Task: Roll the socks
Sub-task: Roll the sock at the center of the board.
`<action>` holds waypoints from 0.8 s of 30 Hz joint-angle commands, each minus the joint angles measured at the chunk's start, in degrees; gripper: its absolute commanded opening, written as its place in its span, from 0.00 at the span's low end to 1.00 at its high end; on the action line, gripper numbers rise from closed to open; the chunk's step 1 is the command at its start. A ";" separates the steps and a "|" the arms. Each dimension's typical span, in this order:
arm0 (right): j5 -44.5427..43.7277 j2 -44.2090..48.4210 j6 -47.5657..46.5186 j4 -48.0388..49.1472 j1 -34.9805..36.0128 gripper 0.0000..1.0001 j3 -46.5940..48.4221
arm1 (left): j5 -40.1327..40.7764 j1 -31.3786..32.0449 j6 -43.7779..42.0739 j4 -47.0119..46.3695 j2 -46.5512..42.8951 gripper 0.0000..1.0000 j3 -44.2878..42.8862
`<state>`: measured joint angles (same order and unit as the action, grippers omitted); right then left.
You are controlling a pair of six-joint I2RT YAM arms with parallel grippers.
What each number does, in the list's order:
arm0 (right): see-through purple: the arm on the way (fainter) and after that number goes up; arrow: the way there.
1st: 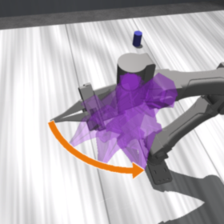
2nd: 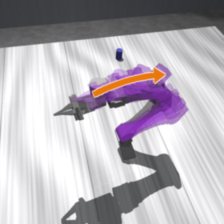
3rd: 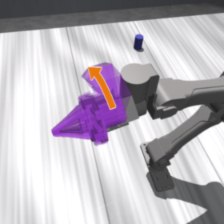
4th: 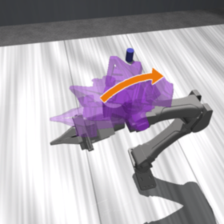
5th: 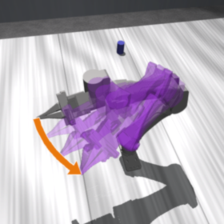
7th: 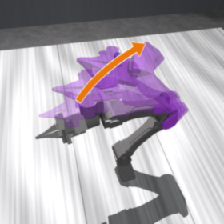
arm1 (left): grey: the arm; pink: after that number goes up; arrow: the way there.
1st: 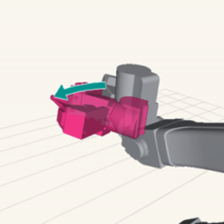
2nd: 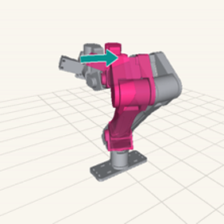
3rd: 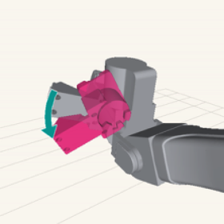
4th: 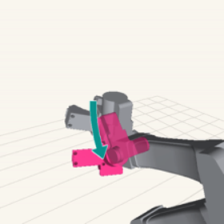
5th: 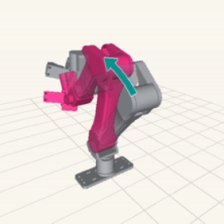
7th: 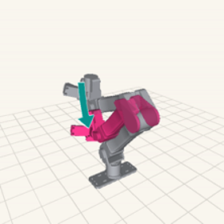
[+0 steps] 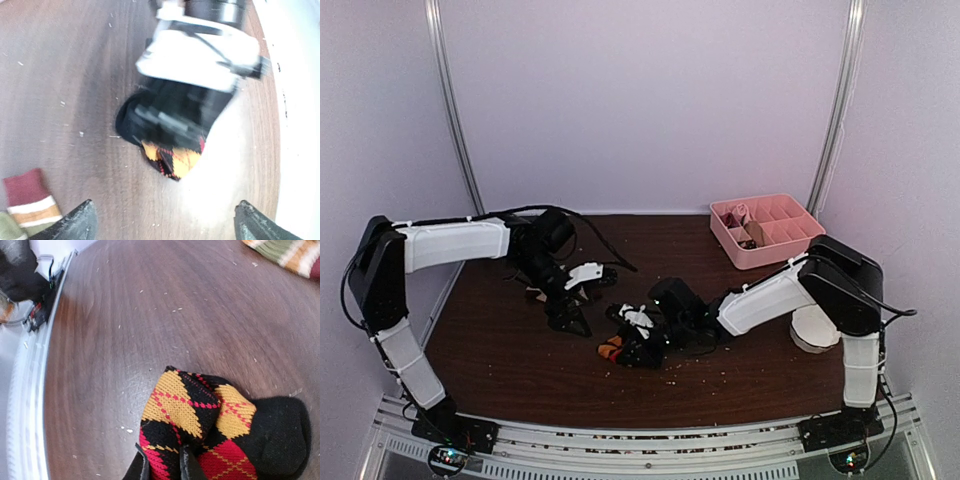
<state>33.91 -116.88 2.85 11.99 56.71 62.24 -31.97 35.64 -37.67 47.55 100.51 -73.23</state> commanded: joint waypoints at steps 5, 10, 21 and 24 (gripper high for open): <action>13.16 -0.15 32.24 7.20 -3.76 0.00 -2.28 | 6.57 1.73 -3.64 -6.55 -9.88 0.25 8.69; 15.71 1.18 42.33 13.69 -3.79 0.00 1.98 | 8.23 1.73 -6.26 -0.08 -14.43 0.21 9.72; 15.66 -0.10 64.55 37.45 -1.67 0.00 5.40 | 9.78 4.34 -9.58 6.09 -18.32 0.97 6.53; 14.53 0.38 67.52 39.52 -0.28 0.00 5.70 | 10.90 5.32 -10.11 4.38 -20.49 0.98 7.53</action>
<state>48.73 -116.90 61.56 41.65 54.30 66.30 -22.44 39.68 -46.02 52.73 82.48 -66.00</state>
